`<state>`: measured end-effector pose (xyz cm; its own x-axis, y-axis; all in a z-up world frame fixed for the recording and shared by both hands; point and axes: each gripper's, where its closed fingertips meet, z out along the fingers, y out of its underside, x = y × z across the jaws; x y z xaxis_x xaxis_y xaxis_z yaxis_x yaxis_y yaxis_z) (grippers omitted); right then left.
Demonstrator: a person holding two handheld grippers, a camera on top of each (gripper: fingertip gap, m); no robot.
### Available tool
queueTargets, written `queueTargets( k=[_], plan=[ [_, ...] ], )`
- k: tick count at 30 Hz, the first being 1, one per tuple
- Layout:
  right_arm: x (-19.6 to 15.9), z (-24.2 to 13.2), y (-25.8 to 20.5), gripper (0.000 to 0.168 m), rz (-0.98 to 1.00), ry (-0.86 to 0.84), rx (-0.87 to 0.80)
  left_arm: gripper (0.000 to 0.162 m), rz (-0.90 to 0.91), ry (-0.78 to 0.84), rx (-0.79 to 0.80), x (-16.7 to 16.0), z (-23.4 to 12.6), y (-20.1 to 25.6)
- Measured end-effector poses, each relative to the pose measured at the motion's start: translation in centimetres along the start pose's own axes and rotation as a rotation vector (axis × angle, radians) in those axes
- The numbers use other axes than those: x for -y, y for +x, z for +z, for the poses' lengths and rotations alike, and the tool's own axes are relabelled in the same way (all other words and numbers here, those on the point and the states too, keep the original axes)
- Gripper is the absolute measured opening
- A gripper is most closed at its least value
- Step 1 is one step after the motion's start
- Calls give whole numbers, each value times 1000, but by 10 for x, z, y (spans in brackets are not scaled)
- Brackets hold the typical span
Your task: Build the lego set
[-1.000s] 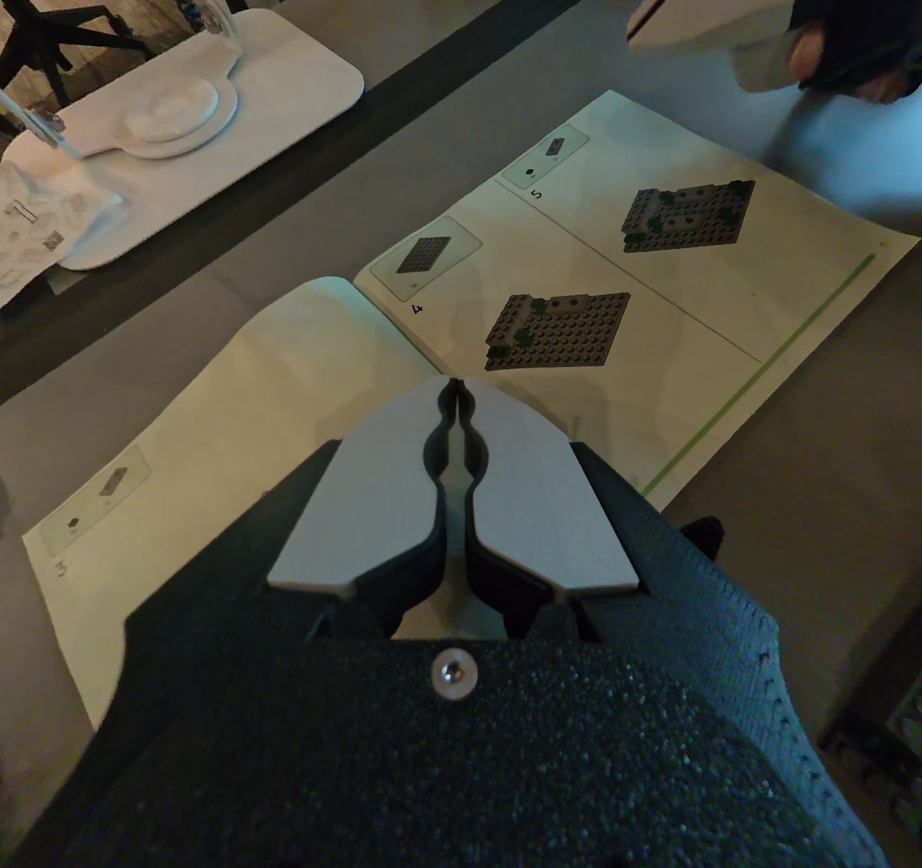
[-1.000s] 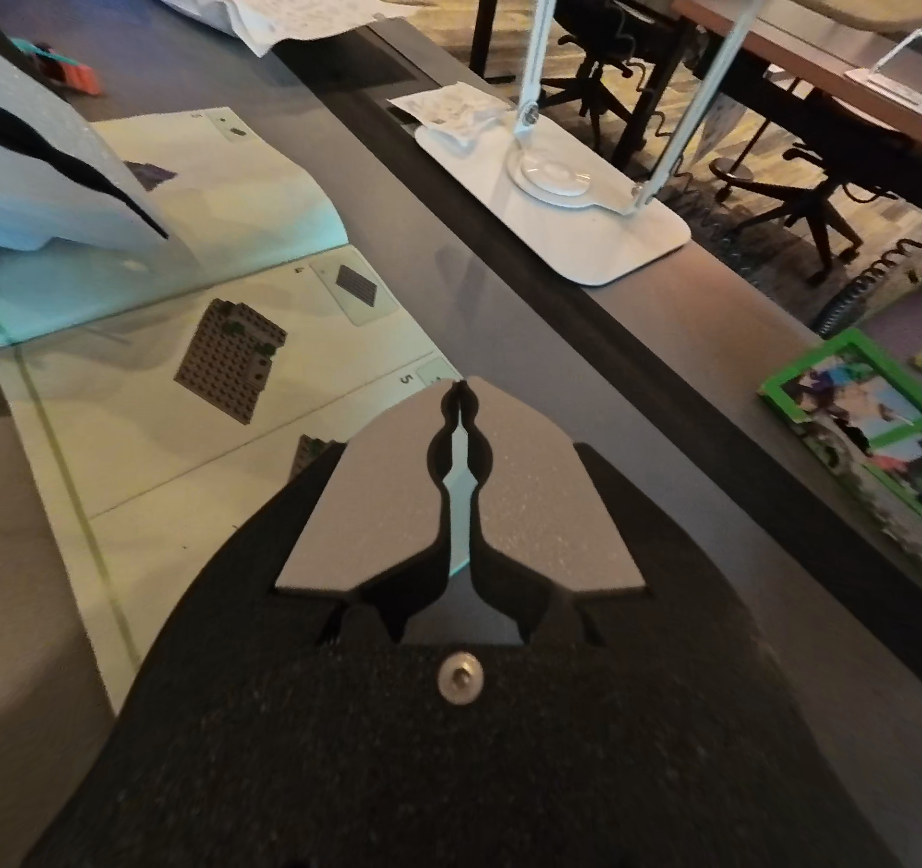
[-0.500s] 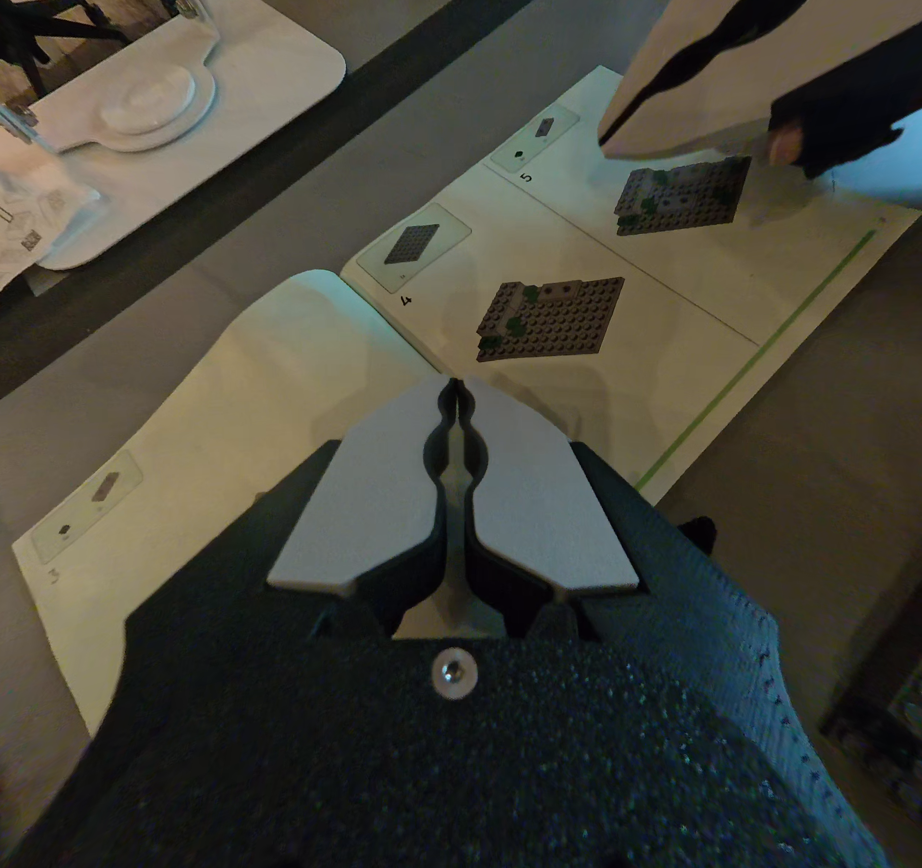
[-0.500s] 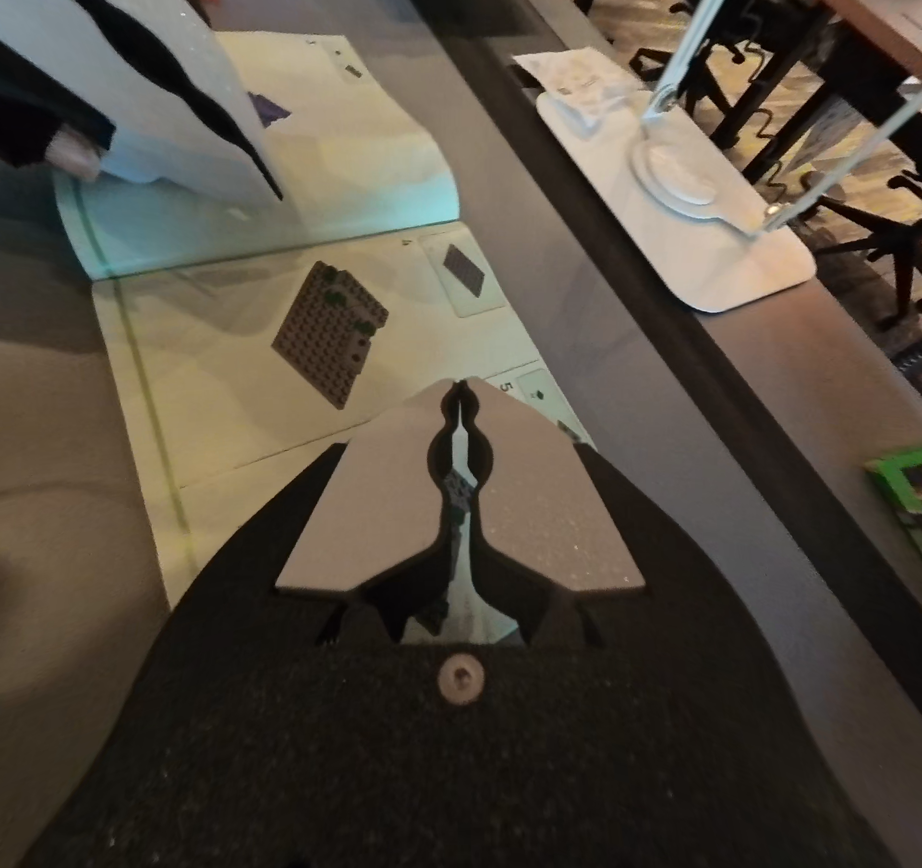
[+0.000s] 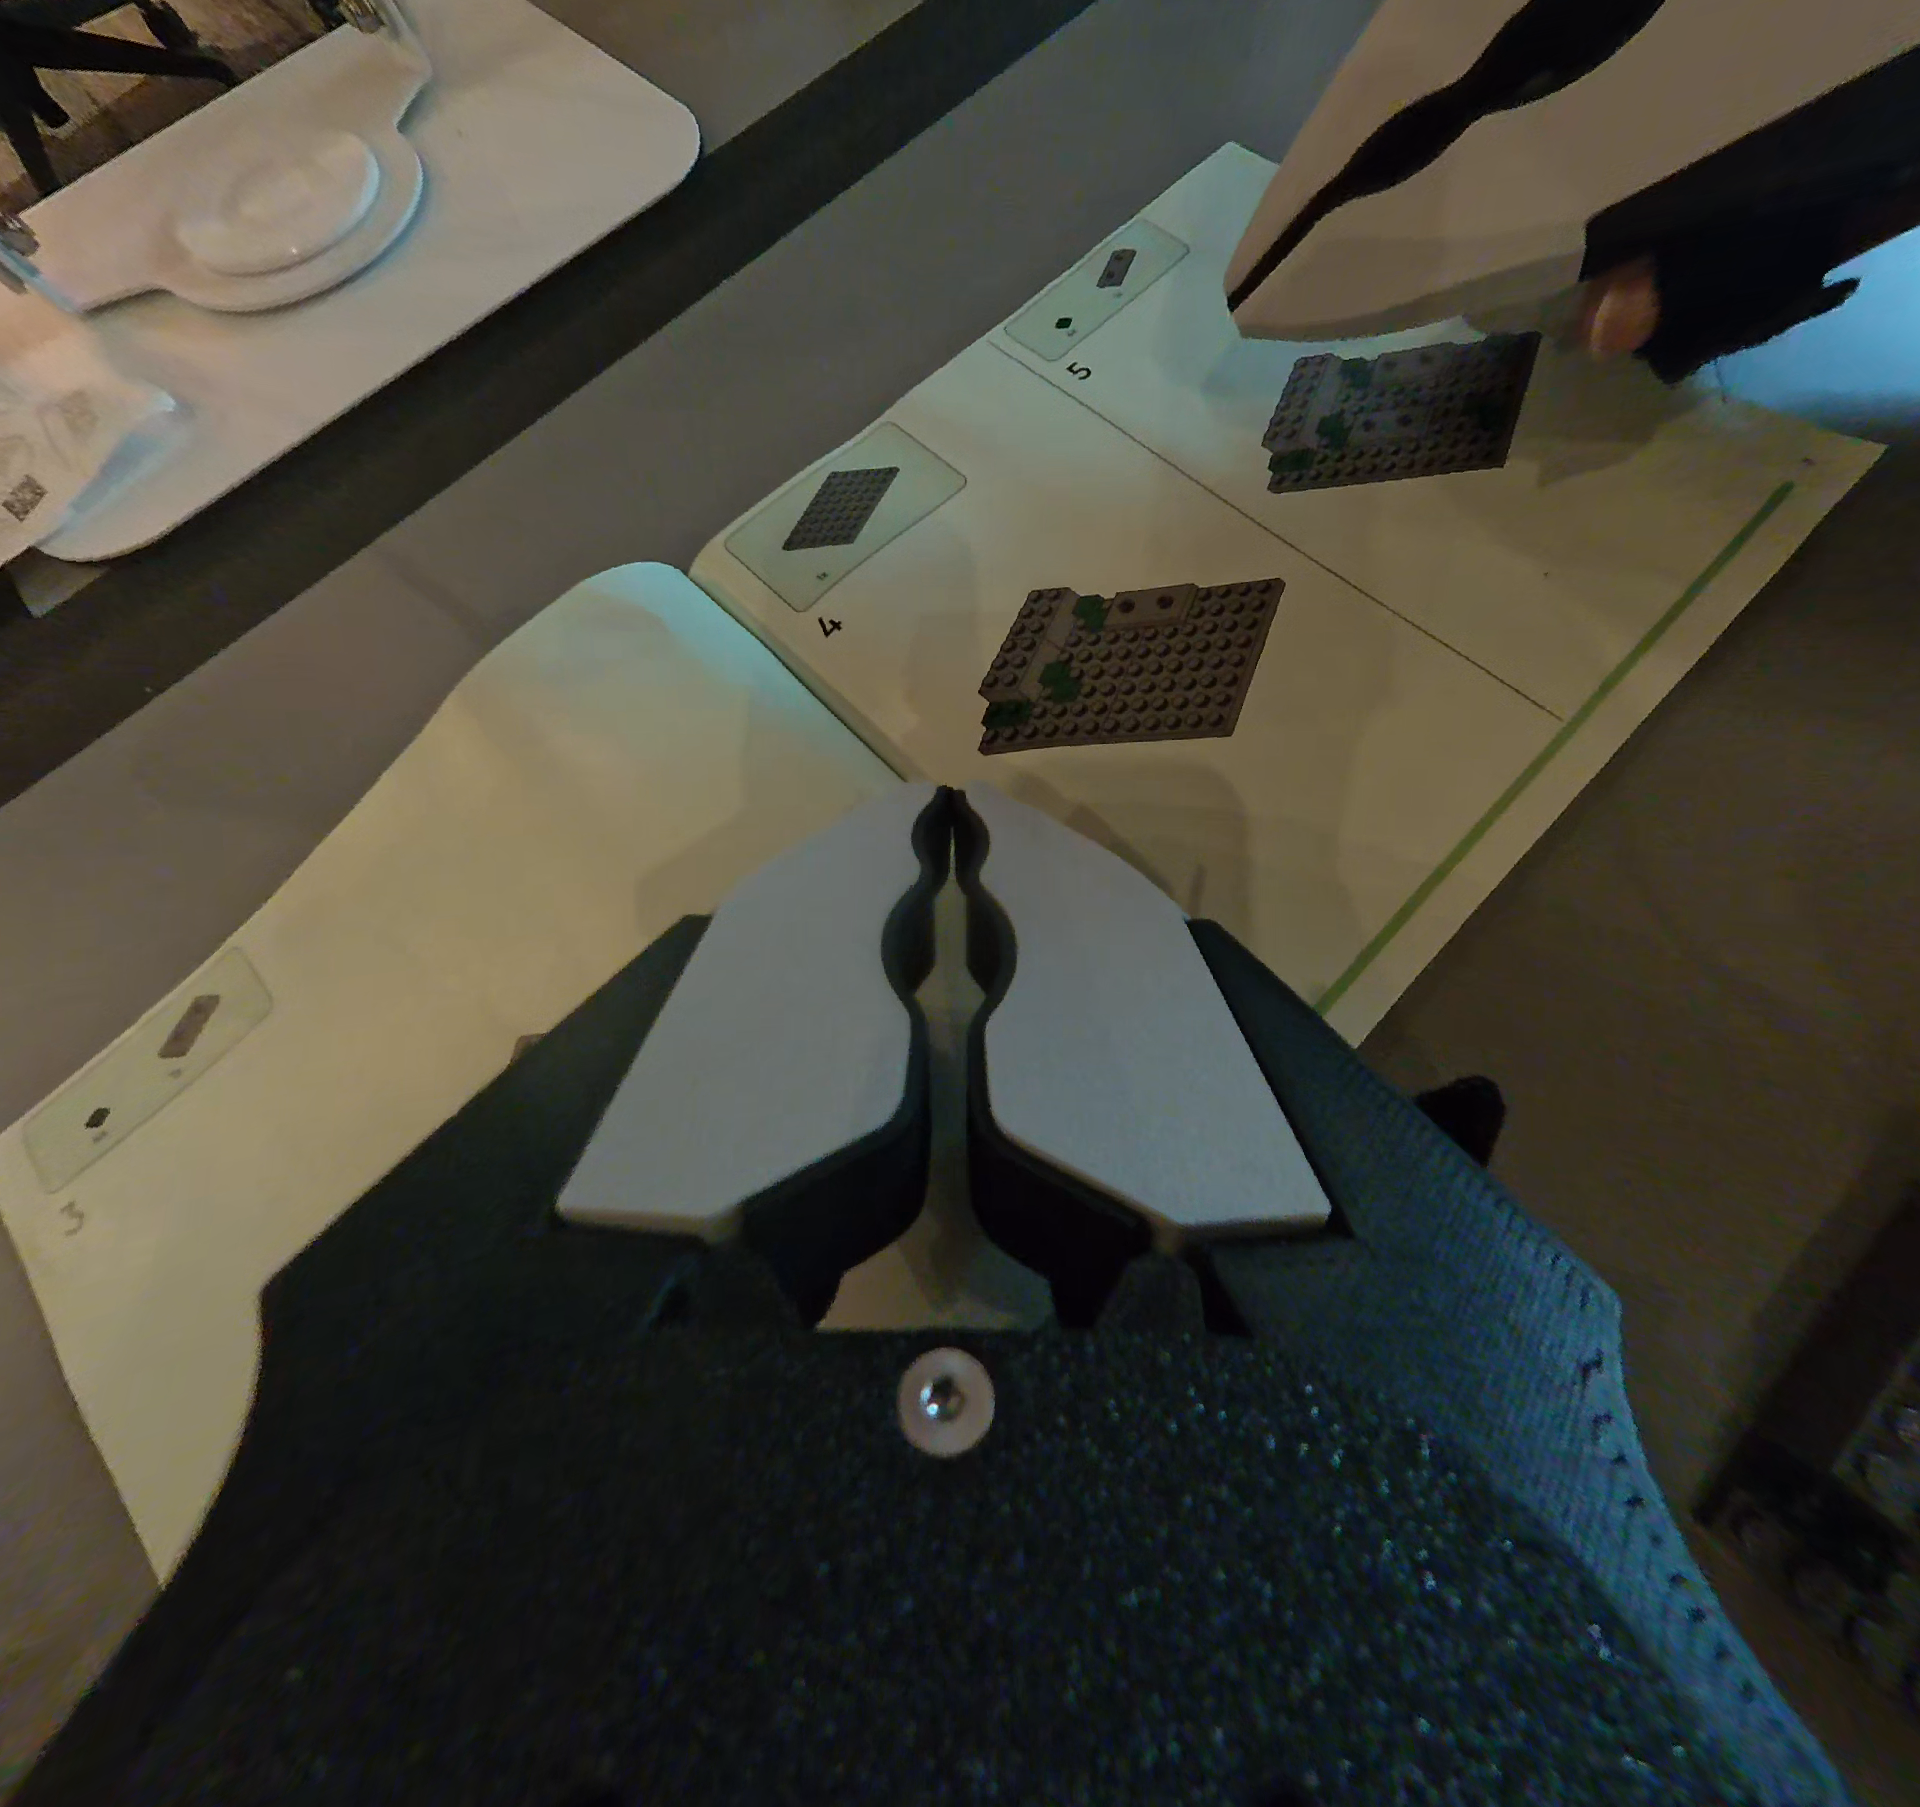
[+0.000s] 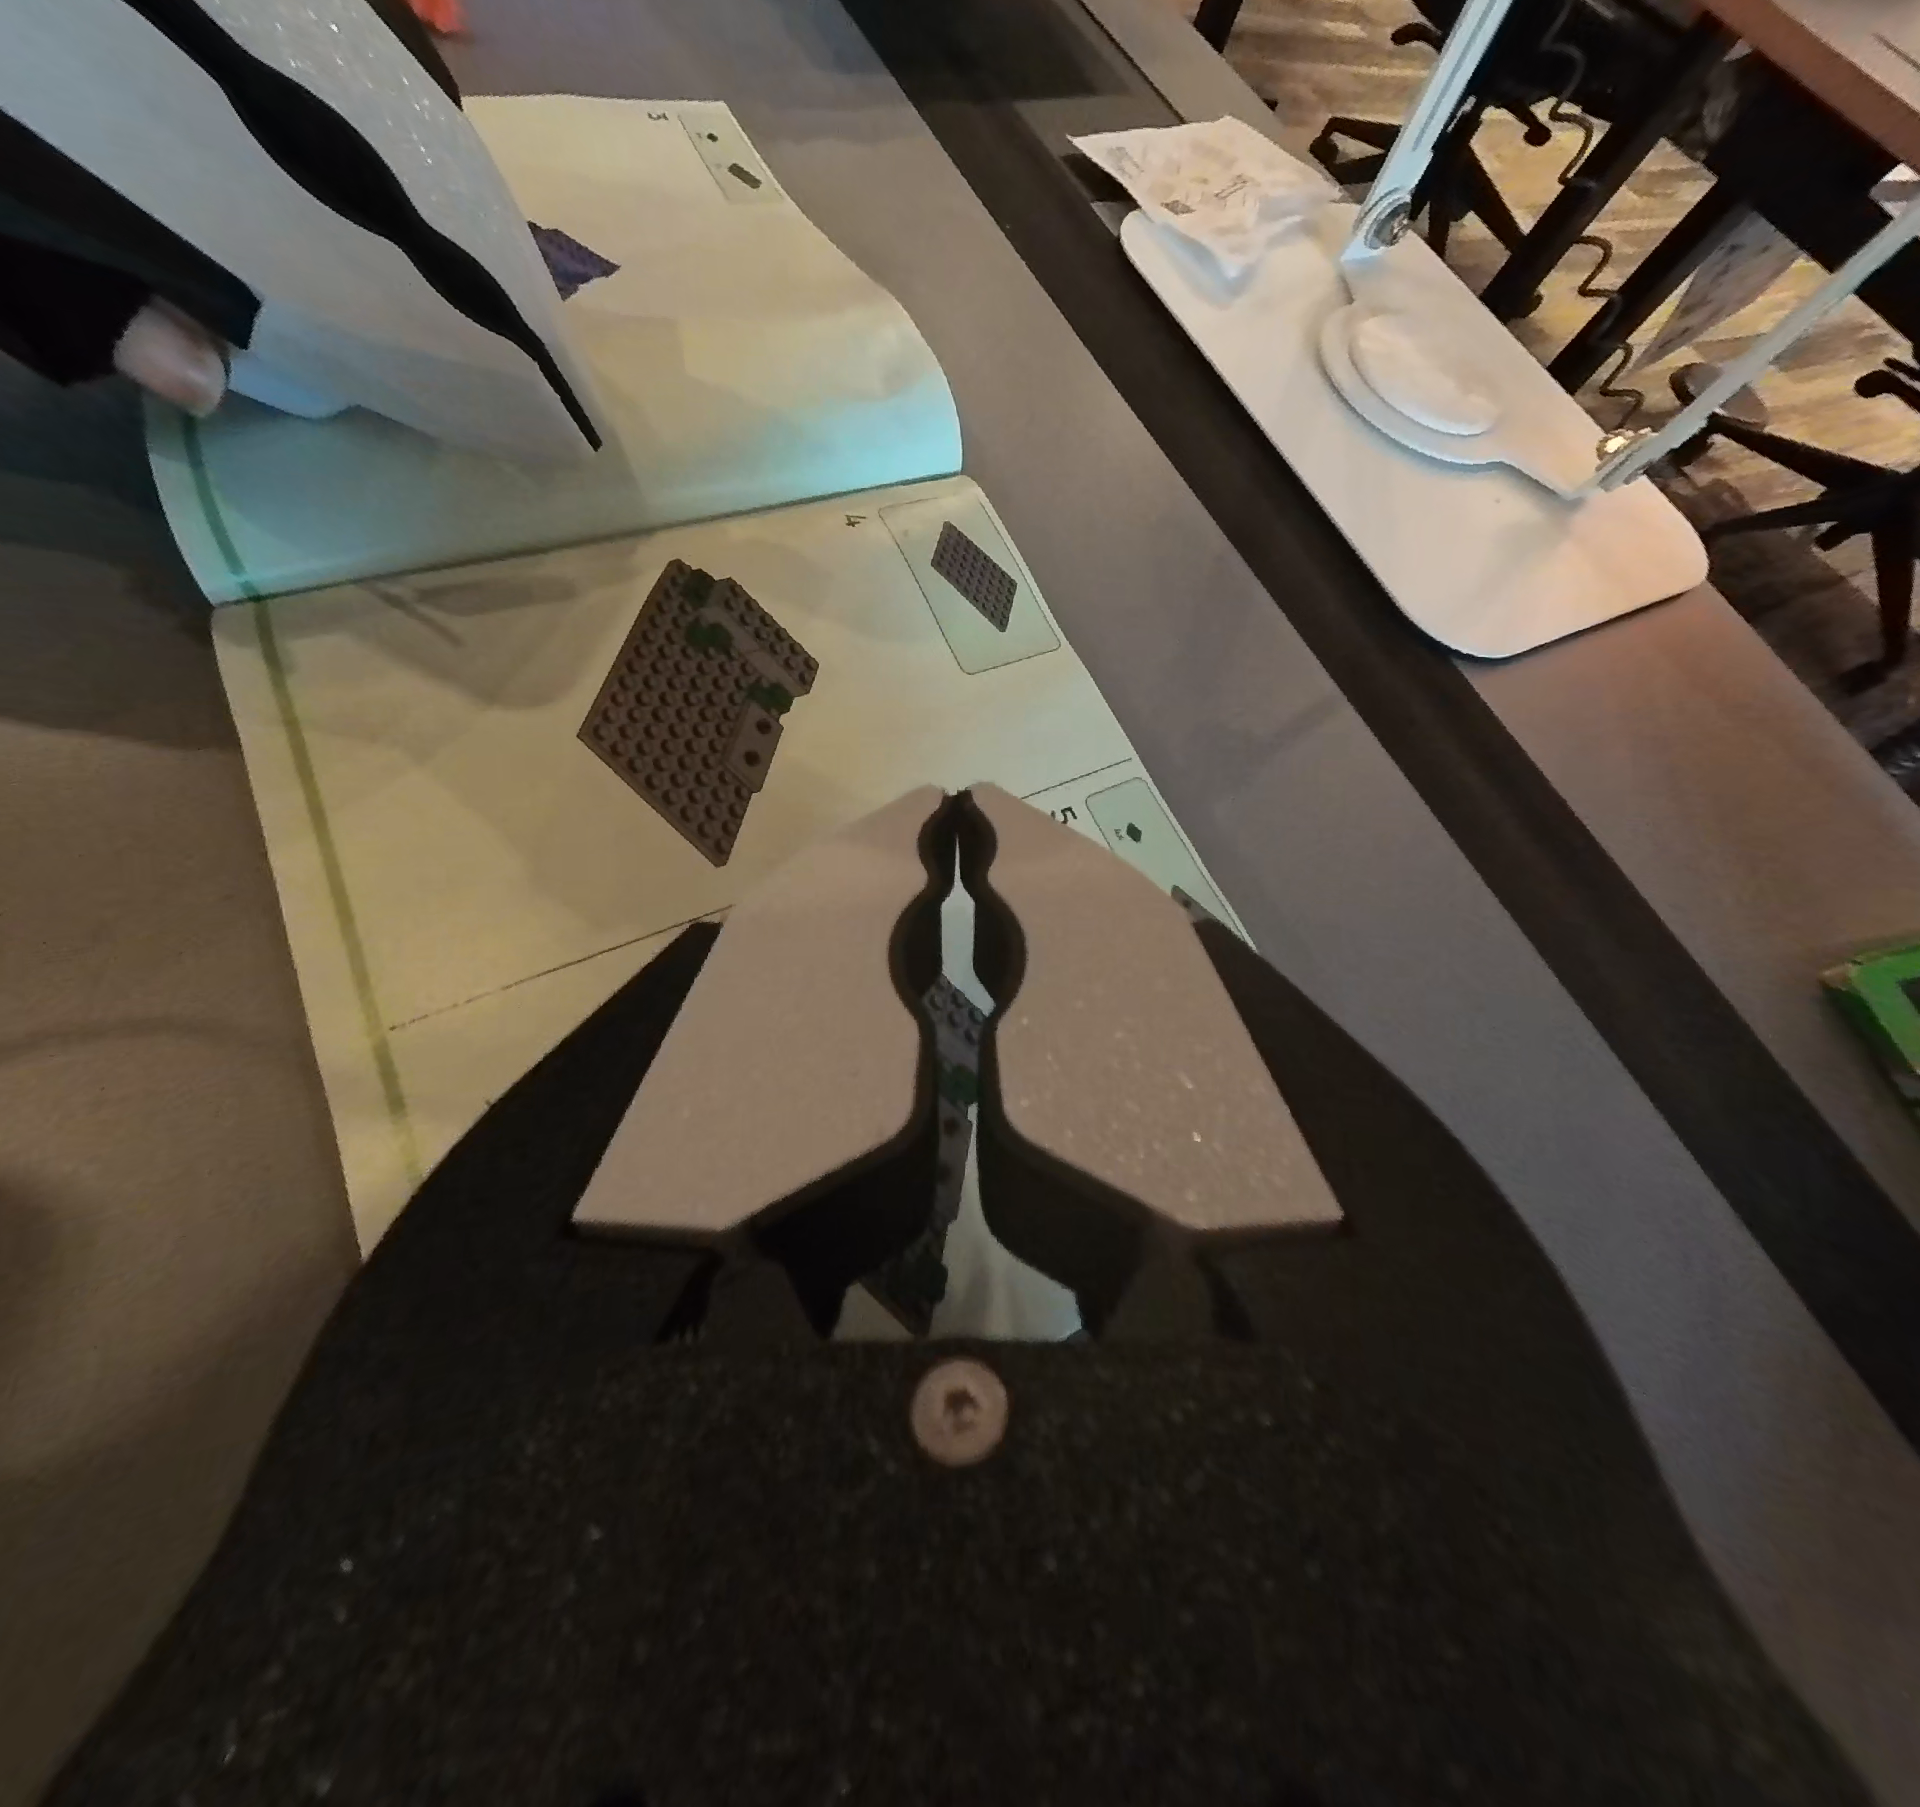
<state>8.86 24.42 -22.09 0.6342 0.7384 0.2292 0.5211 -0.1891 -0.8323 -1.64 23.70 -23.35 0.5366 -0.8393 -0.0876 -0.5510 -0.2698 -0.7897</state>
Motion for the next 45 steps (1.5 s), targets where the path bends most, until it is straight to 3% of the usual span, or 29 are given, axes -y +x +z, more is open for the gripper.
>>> queueTargets(
  k=[12, 21, 31, 45],
  plan=[
    [-3, 2, -3, 0, -19, -22, 2, 0, 10, -24, 5, -5, 2, -1],
    [8, 7, -48, 0, -138, -26, 163, 0, 15, -30, 7, -6, 3, -2],
    [-4, 25, -57, 0, -168, -135, 129, 0, 29, -41, 7, -8, 4, -1],
    [-6, 26, -58, 0, -148, -154, 142, 0, 38, -44, 6, -7, 3, 1]
  ],
)
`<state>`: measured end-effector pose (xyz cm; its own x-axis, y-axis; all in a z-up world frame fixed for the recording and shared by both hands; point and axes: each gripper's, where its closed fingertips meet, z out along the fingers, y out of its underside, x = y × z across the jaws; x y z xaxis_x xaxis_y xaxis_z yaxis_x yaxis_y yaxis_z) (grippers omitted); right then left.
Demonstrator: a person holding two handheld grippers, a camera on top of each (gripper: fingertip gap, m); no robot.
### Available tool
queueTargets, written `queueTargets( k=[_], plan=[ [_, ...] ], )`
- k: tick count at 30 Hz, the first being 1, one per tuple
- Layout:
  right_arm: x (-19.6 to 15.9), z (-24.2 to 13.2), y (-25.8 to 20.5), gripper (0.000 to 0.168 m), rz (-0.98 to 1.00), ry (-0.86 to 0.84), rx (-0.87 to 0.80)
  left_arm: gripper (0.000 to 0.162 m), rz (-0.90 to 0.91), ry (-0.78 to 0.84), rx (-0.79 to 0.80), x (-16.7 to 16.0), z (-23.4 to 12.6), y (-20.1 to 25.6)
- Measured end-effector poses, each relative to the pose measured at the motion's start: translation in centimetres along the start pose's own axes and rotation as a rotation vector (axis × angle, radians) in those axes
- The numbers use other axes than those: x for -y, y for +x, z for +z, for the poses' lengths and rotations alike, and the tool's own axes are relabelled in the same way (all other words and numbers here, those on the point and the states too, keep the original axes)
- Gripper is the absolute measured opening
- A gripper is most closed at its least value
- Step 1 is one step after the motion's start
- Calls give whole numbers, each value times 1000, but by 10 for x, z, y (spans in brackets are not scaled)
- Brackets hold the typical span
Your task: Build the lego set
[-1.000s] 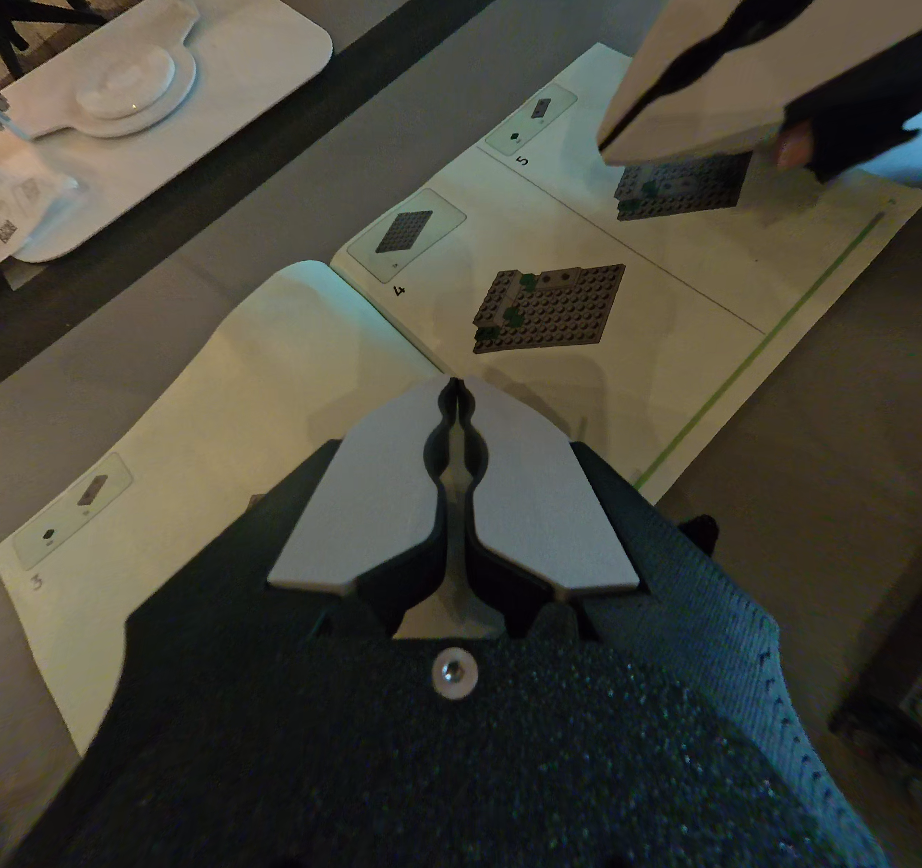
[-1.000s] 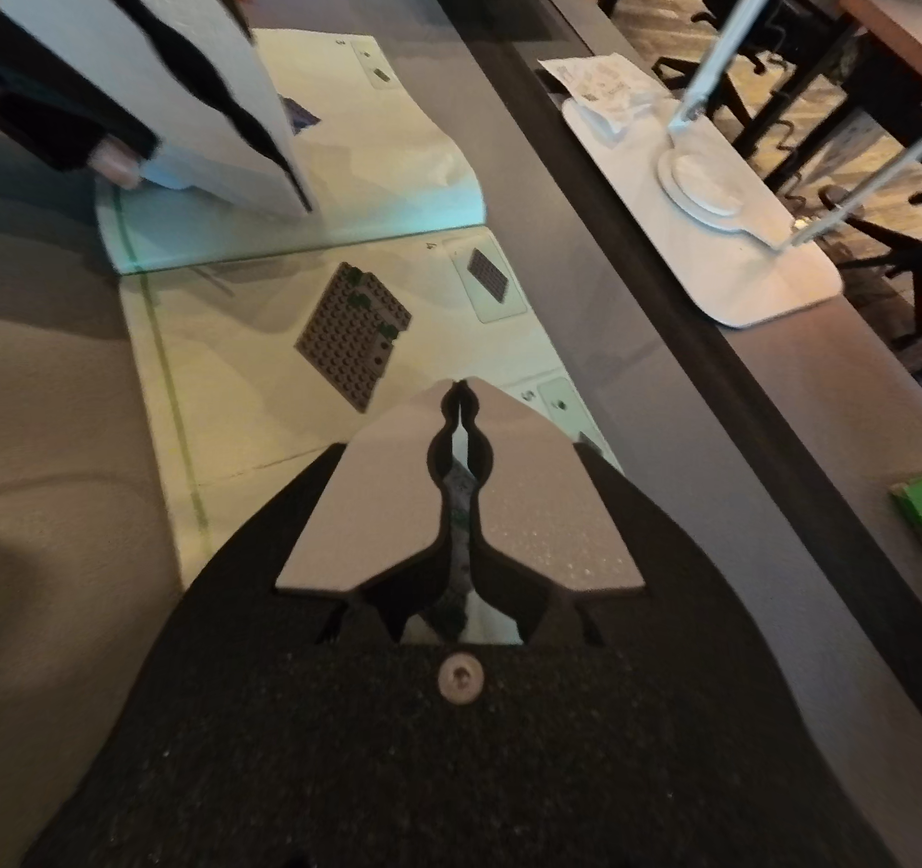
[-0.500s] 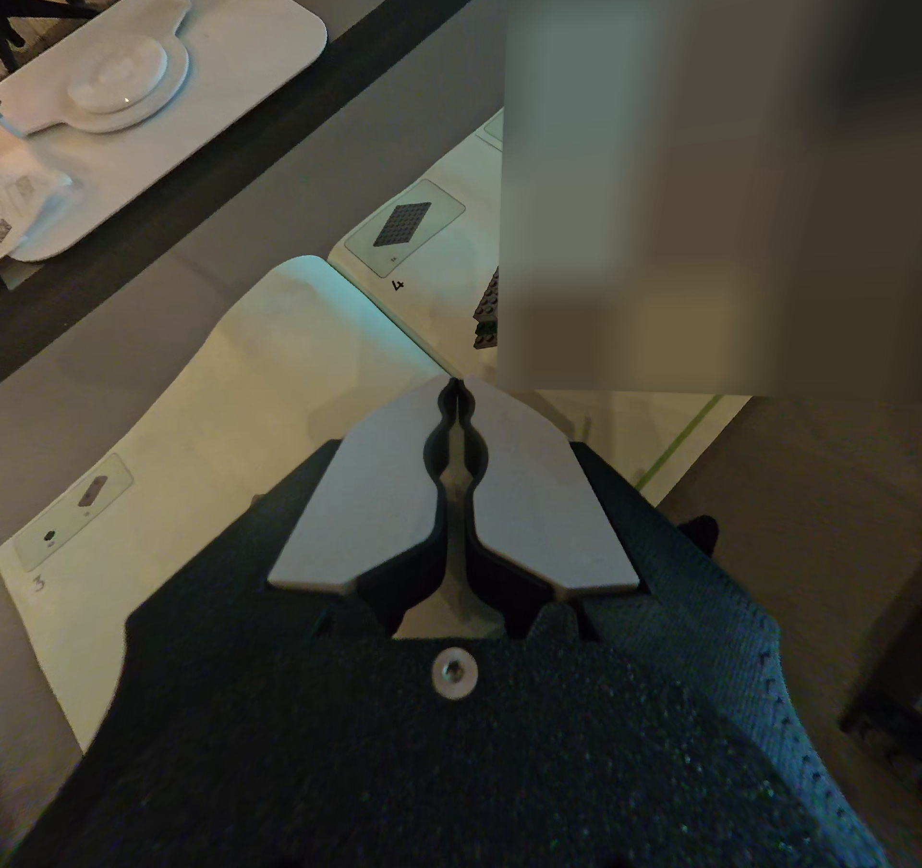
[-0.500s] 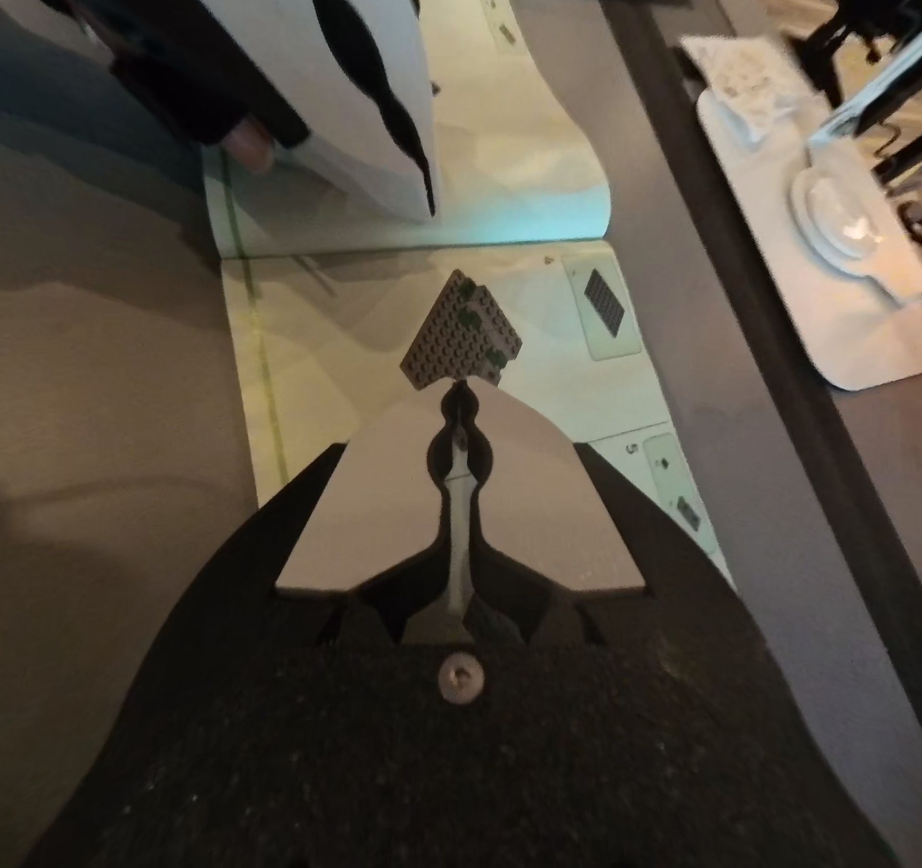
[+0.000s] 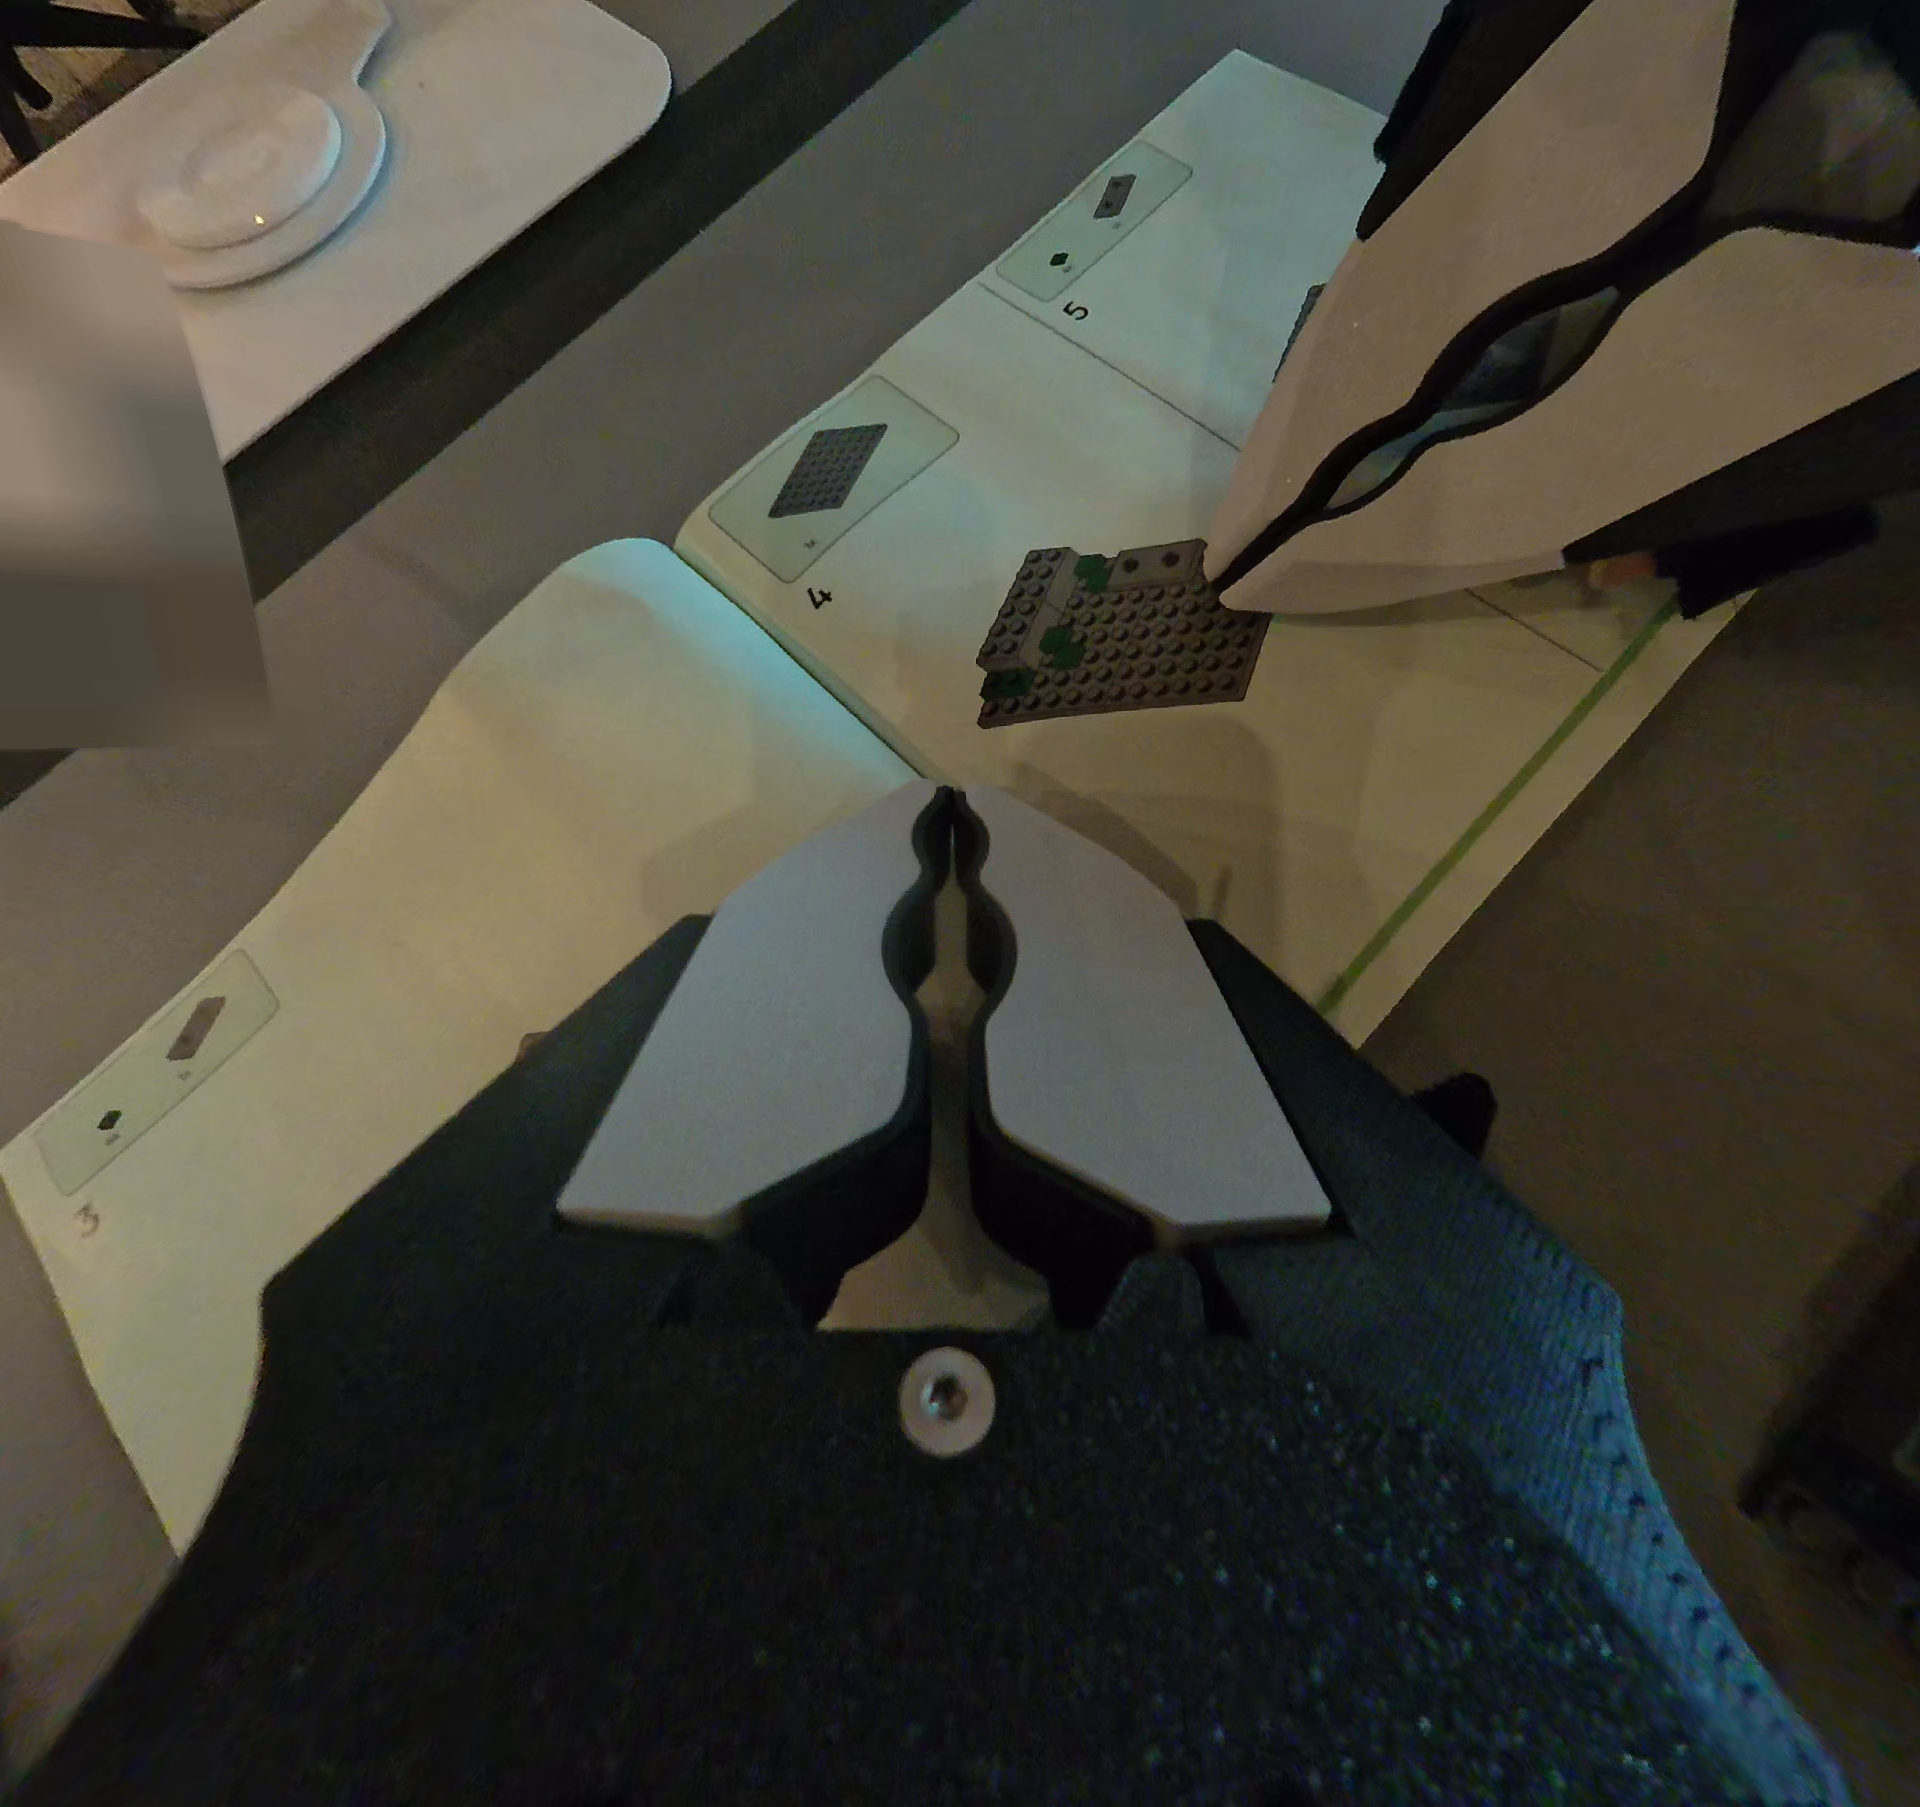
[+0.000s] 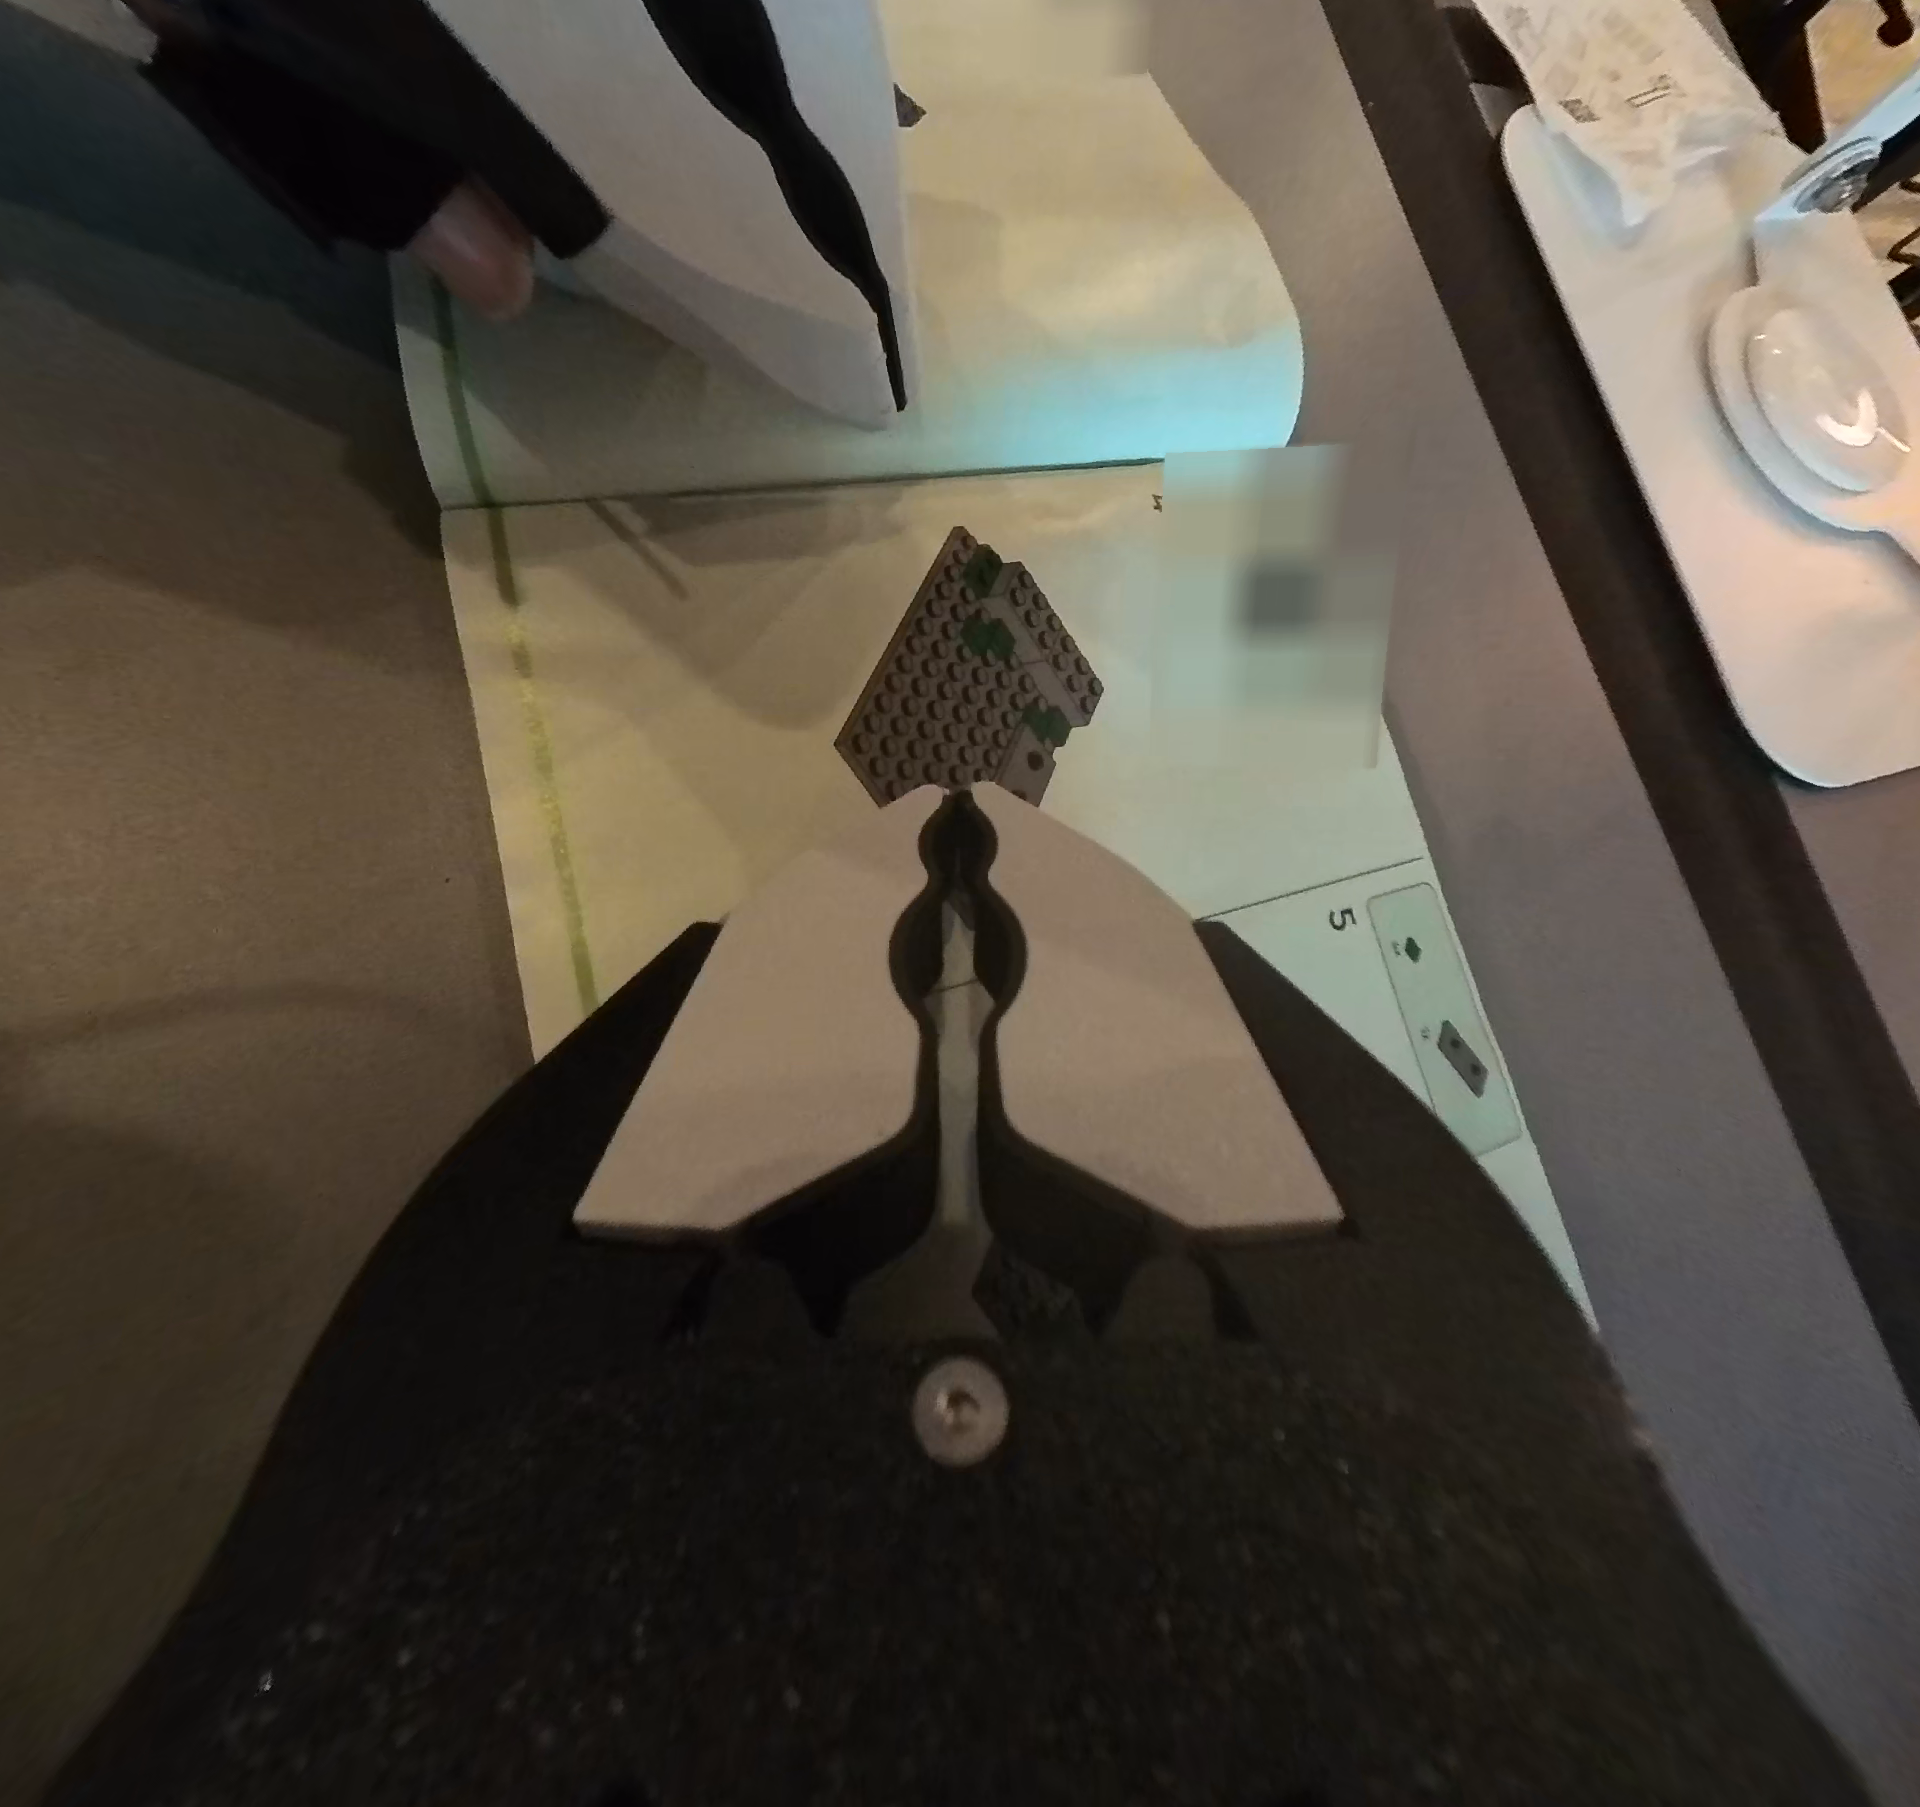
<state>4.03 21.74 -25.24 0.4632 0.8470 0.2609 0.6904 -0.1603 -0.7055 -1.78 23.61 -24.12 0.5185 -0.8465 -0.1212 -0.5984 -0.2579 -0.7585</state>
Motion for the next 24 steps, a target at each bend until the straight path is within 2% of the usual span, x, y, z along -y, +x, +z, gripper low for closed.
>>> queueTargets(
  k=[24],
  plan=[
    [0, 0, 0, 0, -3, -5, -3, 0, 20, -5, -6, 0, 0, 3]
  ],
)
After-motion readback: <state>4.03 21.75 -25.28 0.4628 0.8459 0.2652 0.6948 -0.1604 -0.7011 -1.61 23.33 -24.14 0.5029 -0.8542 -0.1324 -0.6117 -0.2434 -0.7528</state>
